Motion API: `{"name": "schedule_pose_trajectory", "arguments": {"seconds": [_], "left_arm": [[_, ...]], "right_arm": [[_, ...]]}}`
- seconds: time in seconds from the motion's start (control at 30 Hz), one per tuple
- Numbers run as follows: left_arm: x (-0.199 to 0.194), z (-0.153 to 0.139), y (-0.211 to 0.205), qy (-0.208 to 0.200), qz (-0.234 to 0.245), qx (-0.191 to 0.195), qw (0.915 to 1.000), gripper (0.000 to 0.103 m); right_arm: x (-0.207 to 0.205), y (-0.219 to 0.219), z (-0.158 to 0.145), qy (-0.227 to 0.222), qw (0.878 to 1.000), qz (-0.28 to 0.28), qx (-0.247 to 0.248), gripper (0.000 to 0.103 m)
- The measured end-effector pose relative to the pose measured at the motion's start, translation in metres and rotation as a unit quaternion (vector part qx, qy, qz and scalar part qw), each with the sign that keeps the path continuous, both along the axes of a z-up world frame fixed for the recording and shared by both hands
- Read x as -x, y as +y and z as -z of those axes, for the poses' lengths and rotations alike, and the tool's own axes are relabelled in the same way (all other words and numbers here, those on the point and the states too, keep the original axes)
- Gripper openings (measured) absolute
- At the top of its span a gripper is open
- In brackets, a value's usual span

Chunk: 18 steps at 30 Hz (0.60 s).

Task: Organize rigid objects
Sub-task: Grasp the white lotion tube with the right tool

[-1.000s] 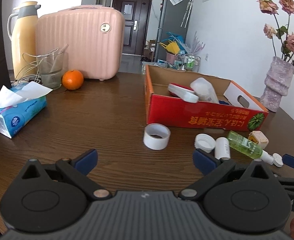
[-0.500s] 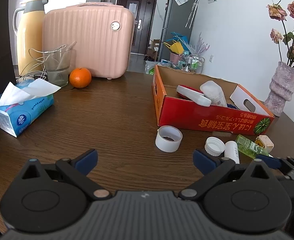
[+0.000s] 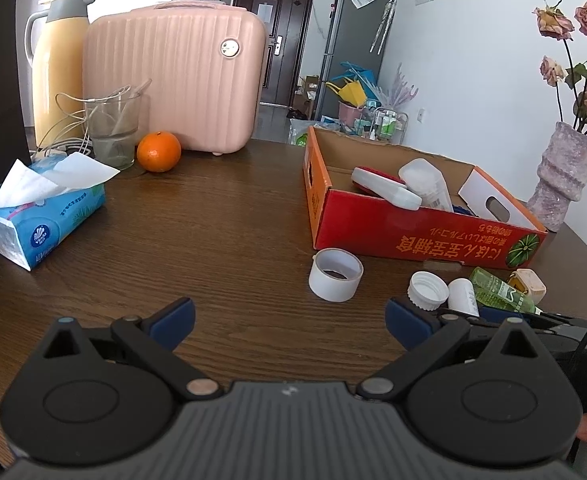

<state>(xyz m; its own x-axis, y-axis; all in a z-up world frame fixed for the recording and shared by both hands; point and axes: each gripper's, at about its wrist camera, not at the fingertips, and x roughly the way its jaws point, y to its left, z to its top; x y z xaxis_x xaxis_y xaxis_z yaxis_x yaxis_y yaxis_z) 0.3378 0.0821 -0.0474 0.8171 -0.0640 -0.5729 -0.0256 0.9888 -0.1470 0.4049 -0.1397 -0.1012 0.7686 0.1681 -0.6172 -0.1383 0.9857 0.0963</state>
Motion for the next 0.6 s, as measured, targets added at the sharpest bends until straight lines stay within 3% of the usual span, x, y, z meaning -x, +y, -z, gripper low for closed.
{"name": "schedule_pose_trajectory", "arguments": {"seconds": [0.2,0.4,0.6], "left_arm": [[0.0001,-0.0001,0.0002,-0.001,0.0,0.0,1.0,0.103],[0.0001,-0.0002,0.0001,-0.001,-0.001,-0.001,1.0,0.103],[0.0004,0.0001,-0.001,0.001,0.003,-0.001,1.0,0.103]], "right_arm": [[0.0007,-0.0045,-0.0001,0.0,1.0,0.007,-0.006,0.036],[-0.0043,-0.0015,0.0005,-0.003,1.0,0.021,-0.001,0.035],[-0.0036,0.0011,0.0002,-0.007,1.0,0.022,0.004,0.027]]}}
